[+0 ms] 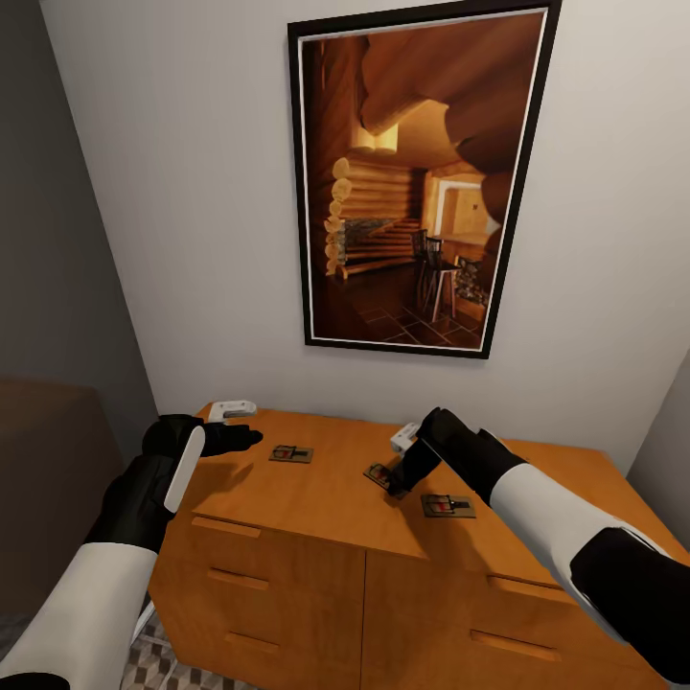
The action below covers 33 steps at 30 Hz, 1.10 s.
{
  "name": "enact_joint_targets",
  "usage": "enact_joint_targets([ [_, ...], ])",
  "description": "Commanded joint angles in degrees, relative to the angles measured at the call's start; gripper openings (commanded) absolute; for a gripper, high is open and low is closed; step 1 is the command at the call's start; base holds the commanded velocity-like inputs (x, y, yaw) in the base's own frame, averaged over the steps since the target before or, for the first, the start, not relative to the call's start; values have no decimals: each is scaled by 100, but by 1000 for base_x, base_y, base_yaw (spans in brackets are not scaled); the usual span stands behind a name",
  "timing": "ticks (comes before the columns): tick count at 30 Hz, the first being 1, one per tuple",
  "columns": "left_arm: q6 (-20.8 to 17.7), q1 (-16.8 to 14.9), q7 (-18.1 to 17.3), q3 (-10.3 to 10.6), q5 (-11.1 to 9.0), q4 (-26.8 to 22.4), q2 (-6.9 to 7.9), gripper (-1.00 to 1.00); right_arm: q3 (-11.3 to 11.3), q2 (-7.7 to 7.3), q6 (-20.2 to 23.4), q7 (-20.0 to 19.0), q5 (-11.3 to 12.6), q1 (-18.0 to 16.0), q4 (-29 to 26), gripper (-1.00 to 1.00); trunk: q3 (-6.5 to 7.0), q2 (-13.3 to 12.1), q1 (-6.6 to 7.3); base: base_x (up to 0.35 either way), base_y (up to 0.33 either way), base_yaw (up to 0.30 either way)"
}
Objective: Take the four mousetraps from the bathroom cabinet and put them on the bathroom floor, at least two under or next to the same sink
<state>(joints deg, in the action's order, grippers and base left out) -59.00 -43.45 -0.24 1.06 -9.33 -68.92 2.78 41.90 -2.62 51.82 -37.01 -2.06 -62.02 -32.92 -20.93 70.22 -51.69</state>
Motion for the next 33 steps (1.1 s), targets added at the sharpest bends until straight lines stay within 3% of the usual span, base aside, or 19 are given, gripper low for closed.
enact_joint_targets([
  [1,-21,-6,-3,8,-6,-5,4,100,20,31,-23,-32,-104,58,0,-100,-9,2,-1,0,0,0],
  [3,-23,-6,-3,8,-4,-6,4,100,8,153,-23,-33,-101,58,158,-100,-9,2,-1,0,0,0],
  [8,-23,-6,-3,8,-2,-7,4,100,-91,265,-37,-37,-114,58,507,-100,-9,2,-1,0,0,0],
  [20,-24,-6,-3,8,-7,-7,4,100,-155,226,-36,-43,-119,58,555,-100,-9,2,-1,0,0,0],
  [25,-24,-6,-3,8,-5,-7,4,100,-192,188,14,-54,-129,58,225,-100,-9,2,-1,0,0,0],
  [26,-21,-6,-10,8,-7,-15,12,100,-1364,-482,818,-60,-416,58,-1936,-100,-9,2,-1,0,0,0],
  [33,-23,-6,-12,8,-7,-28,5,100,-1407,-524,818,-61,-565,58,-2078,-100,-9,2,-1,0,0,0],
])
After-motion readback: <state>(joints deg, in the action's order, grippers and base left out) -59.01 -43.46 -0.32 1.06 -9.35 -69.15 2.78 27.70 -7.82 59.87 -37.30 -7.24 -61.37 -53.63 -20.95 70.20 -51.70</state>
